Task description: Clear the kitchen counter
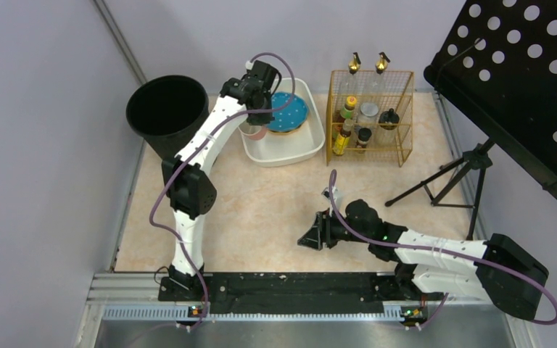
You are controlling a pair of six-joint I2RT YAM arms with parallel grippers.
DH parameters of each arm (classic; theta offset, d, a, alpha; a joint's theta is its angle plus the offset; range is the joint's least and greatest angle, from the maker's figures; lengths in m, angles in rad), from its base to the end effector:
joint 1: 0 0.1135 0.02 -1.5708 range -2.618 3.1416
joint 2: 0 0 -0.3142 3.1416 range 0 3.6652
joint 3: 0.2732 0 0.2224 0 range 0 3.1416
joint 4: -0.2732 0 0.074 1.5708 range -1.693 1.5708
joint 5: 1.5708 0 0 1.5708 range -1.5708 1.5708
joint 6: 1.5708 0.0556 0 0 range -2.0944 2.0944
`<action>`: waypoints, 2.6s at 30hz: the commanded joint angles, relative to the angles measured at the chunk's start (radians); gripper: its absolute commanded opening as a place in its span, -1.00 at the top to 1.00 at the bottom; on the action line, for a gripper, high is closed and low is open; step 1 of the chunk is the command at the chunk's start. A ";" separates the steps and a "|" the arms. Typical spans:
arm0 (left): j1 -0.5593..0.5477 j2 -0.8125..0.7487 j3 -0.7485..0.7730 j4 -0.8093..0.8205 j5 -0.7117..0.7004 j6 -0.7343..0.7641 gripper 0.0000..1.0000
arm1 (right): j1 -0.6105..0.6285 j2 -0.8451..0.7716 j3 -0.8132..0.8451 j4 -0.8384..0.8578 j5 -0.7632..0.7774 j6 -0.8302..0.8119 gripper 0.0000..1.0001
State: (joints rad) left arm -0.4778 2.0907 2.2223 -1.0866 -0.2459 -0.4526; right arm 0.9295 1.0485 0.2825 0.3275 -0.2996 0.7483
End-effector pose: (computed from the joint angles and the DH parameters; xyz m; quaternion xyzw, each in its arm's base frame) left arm 0.4097 -0.1969 0.3693 -0.0252 0.9462 -0.0305 0.3212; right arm 0.0911 0.1495 0.2266 -0.1552 0.8239 0.4787 0.2607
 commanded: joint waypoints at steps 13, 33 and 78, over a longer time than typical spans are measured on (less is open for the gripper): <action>0.044 0.087 -0.063 0.226 0.099 0.007 1.00 | 0.013 0.033 0.001 0.046 -0.004 -0.023 -0.04; 0.041 0.047 -0.201 0.204 0.135 0.020 1.00 | 0.013 0.105 0.018 0.092 -0.029 -0.031 -0.04; 0.014 -0.093 -0.198 0.182 0.170 0.085 -0.09 | 0.013 0.133 0.081 0.044 -0.033 -0.048 -0.09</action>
State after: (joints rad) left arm -0.4511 2.1342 2.0140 -0.9180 -0.0864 -0.3885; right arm 0.9295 1.1893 0.3027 0.3653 -0.3382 0.7307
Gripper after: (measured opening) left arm 0.518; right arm 0.534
